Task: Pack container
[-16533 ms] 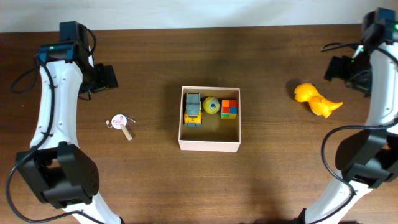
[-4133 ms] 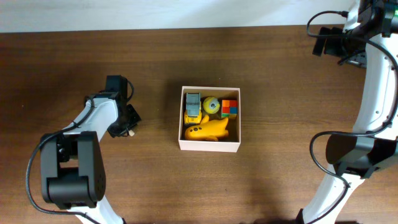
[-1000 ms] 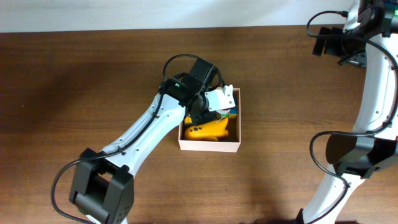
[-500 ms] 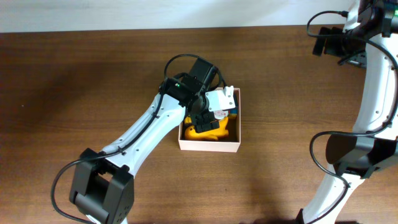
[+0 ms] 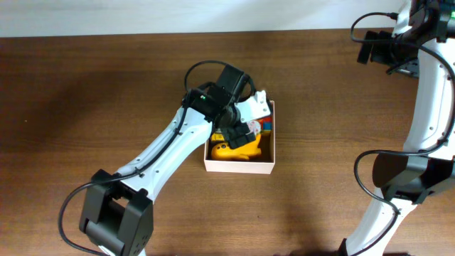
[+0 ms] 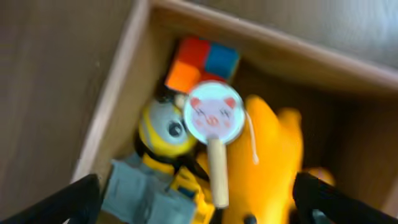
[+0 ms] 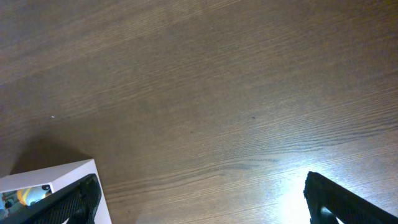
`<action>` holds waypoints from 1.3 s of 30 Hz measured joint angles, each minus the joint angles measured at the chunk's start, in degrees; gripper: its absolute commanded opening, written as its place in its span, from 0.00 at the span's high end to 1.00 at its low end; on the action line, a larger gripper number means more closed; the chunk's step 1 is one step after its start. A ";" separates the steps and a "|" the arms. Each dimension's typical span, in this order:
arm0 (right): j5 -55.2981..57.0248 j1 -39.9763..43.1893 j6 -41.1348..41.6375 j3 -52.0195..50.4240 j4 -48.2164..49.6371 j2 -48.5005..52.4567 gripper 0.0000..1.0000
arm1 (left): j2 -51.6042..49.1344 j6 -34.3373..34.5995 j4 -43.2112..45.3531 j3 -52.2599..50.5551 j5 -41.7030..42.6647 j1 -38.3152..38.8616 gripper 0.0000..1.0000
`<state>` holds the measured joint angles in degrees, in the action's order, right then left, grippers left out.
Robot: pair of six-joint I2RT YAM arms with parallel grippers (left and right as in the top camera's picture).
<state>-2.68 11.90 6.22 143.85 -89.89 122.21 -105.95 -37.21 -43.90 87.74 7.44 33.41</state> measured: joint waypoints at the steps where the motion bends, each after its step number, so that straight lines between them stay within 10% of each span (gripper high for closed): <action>1: 0.00 0.00 -0.02 0.00 0.00 0.00 0.01 | 0.00 2.21 1.68 0.00 0.00 -0.07 0.01; 16: 0.02 0.00 -0.07 0.00 -0.17 0.00 0.01 | 5.05 31.58 3.52 7.91 -19.85 -13.77 0.01; 27: 0.46 0.00 -0.94 0.00 -2.51 0.00 0.01 | 12.61 51.95 -17.07 9.44 -25.31 -33.57 0.01; 39: 1.33 0.00 -2.38 0.00 -4.02 0.00 0.01 | 12.61 56.76 -19.61 9.44 -24.83 -37.83 0.01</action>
<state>-1.34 11.90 3.84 143.85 -93.91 122.21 -93.34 19.55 -63.51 97.19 -17.39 -4.43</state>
